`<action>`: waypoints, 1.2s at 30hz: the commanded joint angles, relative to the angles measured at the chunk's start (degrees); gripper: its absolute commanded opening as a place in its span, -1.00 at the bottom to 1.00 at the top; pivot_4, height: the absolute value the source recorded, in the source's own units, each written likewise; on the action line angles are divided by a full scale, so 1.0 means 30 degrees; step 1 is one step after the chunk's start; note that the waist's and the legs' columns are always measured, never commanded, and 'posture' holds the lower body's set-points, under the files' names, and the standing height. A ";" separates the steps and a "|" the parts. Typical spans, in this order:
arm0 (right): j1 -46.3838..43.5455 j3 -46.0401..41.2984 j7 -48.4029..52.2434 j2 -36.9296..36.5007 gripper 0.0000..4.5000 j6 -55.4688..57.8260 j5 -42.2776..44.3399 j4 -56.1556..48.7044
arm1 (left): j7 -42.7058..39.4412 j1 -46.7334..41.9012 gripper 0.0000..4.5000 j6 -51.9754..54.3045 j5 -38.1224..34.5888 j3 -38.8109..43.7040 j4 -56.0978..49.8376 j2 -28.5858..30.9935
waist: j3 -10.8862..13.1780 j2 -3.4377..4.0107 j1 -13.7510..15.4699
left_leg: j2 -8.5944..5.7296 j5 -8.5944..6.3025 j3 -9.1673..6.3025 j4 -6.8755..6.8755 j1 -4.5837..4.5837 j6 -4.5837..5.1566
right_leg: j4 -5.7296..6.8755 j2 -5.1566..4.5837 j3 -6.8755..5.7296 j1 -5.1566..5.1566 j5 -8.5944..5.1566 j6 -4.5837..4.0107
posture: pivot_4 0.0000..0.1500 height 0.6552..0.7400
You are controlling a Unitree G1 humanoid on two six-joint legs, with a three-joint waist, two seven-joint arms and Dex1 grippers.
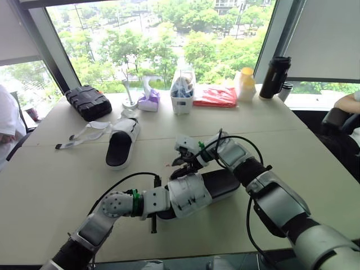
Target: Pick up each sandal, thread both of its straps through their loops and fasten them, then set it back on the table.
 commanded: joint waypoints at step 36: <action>0.9271 -0.4352 -0.5934 -0.9021 0.49 -2.6796 -0.3152 -0.9394 | 0.0069 0.6964 -1.00 0.6146 -0.6784 0.8656 -0.7497 0.5040 | 0.1002 -0.0301 -0.0906 | 0.0042 0.0045 0.0107 -0.0220 -0.0596 -0.0048 | 0.0012 0.0022 0.0074 -0.0655 0.0061 -0.0146 | 1.00 1.00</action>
